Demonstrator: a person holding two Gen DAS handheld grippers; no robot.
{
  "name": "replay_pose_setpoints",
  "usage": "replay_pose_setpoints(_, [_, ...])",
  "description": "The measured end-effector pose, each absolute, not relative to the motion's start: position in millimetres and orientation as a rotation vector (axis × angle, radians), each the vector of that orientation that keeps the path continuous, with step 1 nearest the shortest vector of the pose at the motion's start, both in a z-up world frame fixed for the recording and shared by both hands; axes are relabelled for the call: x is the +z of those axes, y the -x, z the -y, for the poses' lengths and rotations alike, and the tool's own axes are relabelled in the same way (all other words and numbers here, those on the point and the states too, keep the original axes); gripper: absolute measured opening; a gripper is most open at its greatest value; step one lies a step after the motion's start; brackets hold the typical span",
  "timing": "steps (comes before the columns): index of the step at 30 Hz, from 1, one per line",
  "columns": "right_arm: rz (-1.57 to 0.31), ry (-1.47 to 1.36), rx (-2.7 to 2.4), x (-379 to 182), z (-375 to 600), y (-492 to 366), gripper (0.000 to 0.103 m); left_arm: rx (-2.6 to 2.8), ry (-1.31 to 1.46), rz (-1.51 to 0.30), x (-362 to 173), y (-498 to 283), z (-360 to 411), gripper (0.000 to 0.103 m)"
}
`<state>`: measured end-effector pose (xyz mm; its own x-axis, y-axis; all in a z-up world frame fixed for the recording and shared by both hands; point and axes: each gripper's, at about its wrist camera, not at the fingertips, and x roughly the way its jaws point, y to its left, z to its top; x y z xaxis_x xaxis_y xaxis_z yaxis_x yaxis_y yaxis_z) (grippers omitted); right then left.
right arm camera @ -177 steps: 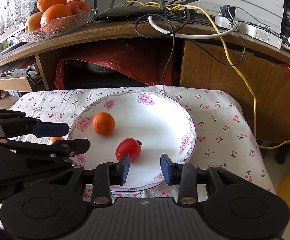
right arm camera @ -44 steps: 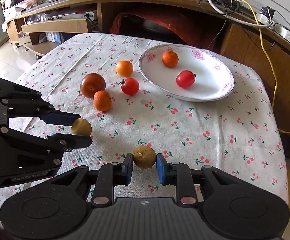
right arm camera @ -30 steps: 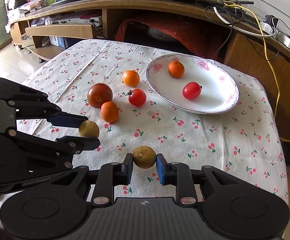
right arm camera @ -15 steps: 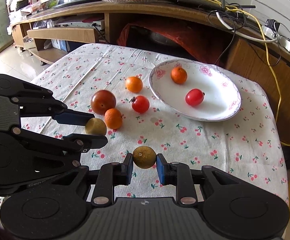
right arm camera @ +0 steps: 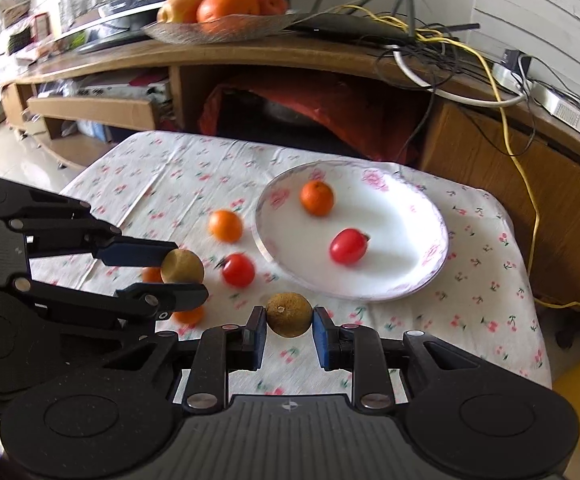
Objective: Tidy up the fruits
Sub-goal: 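Carry both brown fruits in the left and right grippers over the white bowl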
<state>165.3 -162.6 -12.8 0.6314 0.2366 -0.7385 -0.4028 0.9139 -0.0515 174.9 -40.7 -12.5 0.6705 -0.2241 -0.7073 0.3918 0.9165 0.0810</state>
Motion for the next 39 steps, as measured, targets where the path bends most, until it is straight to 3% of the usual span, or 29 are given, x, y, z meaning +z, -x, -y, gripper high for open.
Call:
replay_pose_setpoints(14, [-0.811,0.207,0.287,-26,178,-228,0.02,-0.337,-0.282,-0.76,-28,-240,62,0.037])
replay_pose_setpoints(39, [-0.79,0.18,0.276,-33,178,-250,0.022,-0.308,-0.311,-0.769,-41,-259,65,0.037])
